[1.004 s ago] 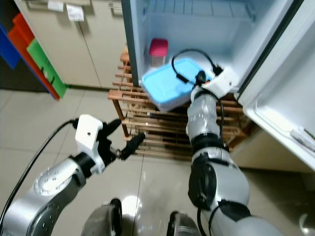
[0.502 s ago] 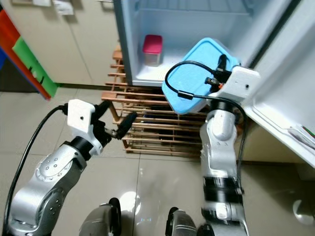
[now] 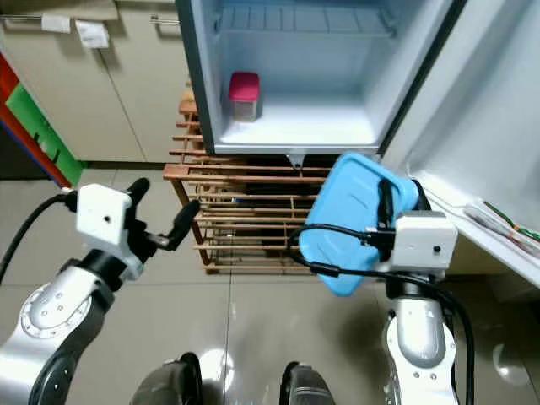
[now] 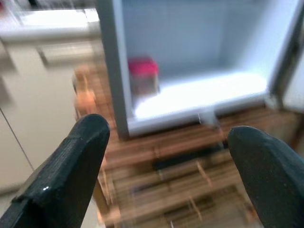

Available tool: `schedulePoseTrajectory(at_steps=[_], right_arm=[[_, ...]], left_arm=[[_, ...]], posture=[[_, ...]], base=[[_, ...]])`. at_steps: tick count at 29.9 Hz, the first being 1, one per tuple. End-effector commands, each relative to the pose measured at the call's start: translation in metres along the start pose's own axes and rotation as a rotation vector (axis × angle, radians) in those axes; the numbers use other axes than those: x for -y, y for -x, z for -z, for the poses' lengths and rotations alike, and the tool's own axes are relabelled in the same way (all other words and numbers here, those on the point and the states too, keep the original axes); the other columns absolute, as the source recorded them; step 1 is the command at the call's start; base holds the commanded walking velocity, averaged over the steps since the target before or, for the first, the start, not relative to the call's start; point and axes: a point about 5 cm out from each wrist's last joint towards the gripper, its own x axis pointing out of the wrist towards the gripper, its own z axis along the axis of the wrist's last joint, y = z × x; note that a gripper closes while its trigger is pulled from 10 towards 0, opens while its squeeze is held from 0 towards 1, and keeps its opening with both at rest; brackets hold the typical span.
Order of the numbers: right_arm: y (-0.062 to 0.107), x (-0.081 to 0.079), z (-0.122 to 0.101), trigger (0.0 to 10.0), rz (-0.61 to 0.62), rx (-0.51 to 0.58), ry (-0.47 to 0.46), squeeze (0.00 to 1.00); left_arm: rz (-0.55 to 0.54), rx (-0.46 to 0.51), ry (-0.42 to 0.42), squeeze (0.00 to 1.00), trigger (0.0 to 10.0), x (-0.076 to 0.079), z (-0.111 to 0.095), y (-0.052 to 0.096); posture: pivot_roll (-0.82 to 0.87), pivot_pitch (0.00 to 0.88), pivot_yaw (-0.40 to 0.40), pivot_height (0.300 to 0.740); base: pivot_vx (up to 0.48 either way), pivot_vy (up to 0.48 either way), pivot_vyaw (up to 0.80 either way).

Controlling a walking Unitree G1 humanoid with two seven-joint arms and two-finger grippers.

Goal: Restocking fridge

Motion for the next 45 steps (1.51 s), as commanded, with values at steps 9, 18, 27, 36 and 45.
schedulePoseTrajectory(at_steps=[9, 18, 27, 36, 45], right_arm=[[0.013, 0.009, 0.027, 0.0, 0.038, -0.049, 0.03, 0.2], [0.0, 0.012, 0.047, 0.0, 0.083, -0.091, 0.031, 0.2], [-0.007, 0.004, 0.047, 0.0, 0.064, -0.066, 0.003, 0.2], [-0.011, 0.006, 0.052, 0.0, 0.081, -0.091, -0.013, 0.22], [-0.013, 0.003, 0.053, 0.0, 0.057, -0.098, -0.014, 0.19]], left_arm=[[-0.227, 0.098, -0.118, 0.0, 10.0, -0.023, 0.03, 0.016], [-0.1, 0.039, -0.11, 0.0, 10.0, -0.011, 0.043, -0.001], [-0.074, 0.035, -0.075, 0.0, 10.0, -0.014, 0.037, -0.017], [-0.023, 0.034, -0.046, 0.0, 10.0, -0.011, 0.033, -0.027], [0.011, -0.006, -0.024, 0.0, 10.0, -0.005, 0.037, -0.03]], posture=[[-0.08, 0.058, -0.016, 0.74], [-0.07, 0.061, 0.01, 0.74], [-0.07, 0.067, 0.012, 0.74], [-0.08, 0.078, 0.016, 0.74], [-0.08, 0.078, 0.016, 0.74]], base=[[0.0, 0.0, 0.0], [0.0, 0.0, 0.0], [0.163, 0.33, 0.0], [0.429, 0.058, -0.36], [0.454, 0.0, -0.06]])
